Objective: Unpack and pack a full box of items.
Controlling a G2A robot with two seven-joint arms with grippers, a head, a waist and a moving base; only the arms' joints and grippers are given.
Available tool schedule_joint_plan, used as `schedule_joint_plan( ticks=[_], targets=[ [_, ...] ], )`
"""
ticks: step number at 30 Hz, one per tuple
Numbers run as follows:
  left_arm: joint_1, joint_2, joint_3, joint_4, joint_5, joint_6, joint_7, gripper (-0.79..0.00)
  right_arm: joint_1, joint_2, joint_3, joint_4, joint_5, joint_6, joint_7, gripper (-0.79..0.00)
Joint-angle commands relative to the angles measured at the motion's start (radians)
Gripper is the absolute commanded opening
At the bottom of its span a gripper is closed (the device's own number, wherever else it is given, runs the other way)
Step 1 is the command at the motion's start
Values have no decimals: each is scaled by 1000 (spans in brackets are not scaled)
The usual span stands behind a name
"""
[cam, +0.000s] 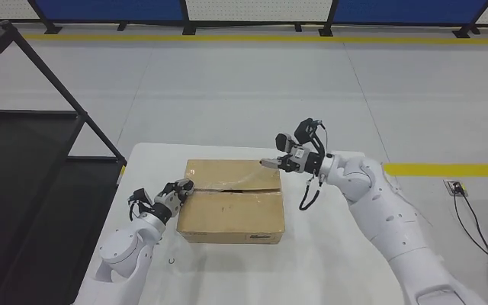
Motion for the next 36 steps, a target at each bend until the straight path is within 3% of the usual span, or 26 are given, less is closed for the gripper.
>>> schedule_joint_plan(
  ticks=[1, 5, 13, 17, 22, 24, 29, 36],
  targets=[
    [8, 0, -2, -3, 2, -1, -1, -785, 44, -8, -18, 38, 72, -1, 110, 0],
    [11, 0, -4, -3, 4, 1, -4, -785, 123, -28, -52, 110, 125, 49, 221, 0],
    [13, 0, -9, 0, -2, -4, -10, -785, 205, -81, -135, 282, 163, 95, 313, 0],
    [11, 0, -11, 2, -1, -4, -13, -785, 225, -102, -155, 355, 206, 52, 368, 0],
    [7, -1, -10, 9, 2, -3, -17, -785, 240, -112, -155, 412, 299, -105, 463, 0],
    [5, -1, -10, 11, 0, -2, -17, -785, 238, -111, -165, 400, 320, -113, 475, 0],
    [1, -2, -9, 16, 2, -3, -16, -785, 187, -71, -232, 251, 371, -113, 475, 0],
    [-7, -4, -1, 26, 5, -2, -14, -785, 117, 59, -282, -1, 518, -113, 475, 0]
  ],
)
